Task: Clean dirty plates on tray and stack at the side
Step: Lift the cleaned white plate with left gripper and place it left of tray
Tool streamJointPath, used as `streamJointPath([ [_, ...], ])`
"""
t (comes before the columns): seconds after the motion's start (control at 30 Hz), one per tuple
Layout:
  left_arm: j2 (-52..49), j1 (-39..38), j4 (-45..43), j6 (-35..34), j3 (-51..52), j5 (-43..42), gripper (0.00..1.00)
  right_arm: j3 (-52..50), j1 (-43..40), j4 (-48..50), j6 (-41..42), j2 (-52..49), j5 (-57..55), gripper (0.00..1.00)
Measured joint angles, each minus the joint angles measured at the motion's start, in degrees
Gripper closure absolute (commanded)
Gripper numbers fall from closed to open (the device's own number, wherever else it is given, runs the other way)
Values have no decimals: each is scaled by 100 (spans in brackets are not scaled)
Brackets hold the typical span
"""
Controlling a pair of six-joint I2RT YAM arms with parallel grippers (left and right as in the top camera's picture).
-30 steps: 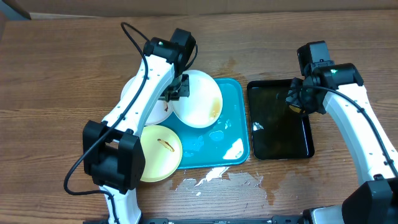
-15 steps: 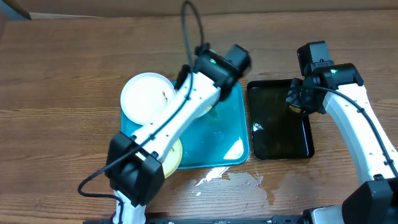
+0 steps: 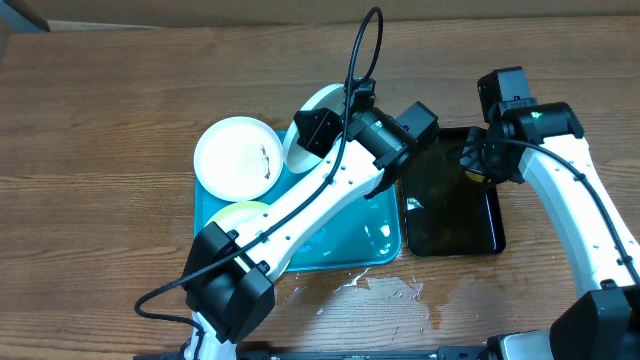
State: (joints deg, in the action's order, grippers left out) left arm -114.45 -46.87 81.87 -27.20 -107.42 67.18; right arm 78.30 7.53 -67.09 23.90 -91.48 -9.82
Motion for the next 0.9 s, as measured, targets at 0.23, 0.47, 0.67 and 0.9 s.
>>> streamJointPath([
  [0.23,0,-105,20,-734,-4,98,96,0,0,4,-2,0,0,96],
  [0.47,0,254,-83,-857,-227,-960,96,0,0,2,0,0,153,96],
  [0.67,186,1580,-85,-260,-890,-3010,96,-2,0,48,-92,0,608,96],
  [0.9,785,4424,-59,125,-1141,-5254,96,-4,0,205,-549,0,1884,96],
])
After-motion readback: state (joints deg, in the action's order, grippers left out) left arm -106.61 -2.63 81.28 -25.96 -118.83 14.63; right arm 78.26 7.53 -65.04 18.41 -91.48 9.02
